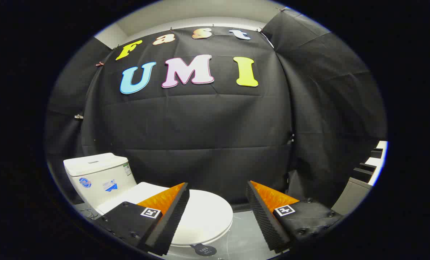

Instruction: Open the toilet lid.

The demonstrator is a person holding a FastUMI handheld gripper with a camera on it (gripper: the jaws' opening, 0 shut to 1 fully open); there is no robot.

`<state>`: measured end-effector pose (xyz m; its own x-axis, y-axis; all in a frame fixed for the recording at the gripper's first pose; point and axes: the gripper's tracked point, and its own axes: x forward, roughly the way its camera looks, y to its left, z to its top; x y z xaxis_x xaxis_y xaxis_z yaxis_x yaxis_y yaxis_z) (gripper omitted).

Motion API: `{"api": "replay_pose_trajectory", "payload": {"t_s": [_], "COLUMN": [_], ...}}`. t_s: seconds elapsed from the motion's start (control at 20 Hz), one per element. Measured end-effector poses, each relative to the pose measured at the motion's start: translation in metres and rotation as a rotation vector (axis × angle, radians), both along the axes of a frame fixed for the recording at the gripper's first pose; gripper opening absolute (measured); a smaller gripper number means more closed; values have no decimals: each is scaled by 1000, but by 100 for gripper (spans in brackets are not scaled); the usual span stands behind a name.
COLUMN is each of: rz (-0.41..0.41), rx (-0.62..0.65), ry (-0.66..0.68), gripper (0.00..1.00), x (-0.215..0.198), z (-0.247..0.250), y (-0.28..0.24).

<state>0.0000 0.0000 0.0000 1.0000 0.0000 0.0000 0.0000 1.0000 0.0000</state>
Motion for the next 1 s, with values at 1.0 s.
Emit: {"api": "replay_pose_trajectory", "payload": {"t_s": [1.0], "rz": [10], "rx": [-9], "ry": [17], "gripper": [98], "x": [1], "z": [-7], "y": [3]}}
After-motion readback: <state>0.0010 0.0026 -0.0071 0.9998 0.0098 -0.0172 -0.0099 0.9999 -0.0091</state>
